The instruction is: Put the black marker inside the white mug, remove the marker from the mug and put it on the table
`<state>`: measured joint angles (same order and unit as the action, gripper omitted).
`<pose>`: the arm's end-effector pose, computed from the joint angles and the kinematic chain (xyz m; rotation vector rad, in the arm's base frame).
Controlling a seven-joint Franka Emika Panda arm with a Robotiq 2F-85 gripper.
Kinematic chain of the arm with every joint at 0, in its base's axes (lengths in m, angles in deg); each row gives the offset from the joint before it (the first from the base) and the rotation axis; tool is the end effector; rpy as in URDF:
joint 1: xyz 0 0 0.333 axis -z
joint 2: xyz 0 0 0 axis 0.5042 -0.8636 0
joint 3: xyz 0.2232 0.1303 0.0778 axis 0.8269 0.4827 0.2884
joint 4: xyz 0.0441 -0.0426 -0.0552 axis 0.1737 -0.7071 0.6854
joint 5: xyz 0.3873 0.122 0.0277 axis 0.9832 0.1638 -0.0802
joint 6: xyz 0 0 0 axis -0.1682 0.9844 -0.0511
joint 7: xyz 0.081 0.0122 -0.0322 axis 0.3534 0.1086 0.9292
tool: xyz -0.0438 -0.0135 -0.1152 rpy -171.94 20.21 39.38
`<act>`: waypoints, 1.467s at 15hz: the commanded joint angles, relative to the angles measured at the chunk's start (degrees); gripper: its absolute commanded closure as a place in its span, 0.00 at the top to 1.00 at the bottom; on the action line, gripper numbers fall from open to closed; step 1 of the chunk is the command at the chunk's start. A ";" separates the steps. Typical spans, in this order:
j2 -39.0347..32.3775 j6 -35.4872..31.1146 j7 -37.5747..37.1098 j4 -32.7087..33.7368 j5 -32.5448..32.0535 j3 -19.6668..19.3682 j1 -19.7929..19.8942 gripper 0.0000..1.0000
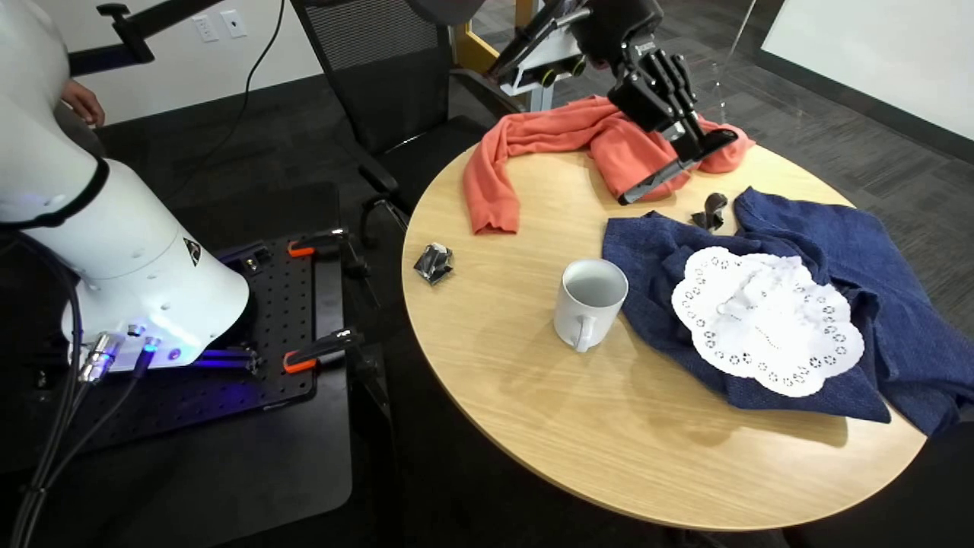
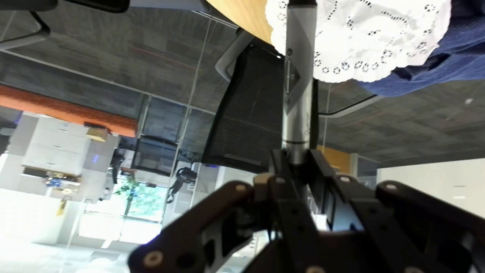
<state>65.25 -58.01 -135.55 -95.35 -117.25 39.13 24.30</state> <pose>0.5692 -0.0409 0.2716 2.1230 -1.0176 0.9700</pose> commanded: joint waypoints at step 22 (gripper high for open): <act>-19.10 23.99 -28.95 8.20 -0.13 6.13 1.14 0.05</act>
<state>48.23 -36.10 -163.40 -89.16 -118.13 43.80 24.55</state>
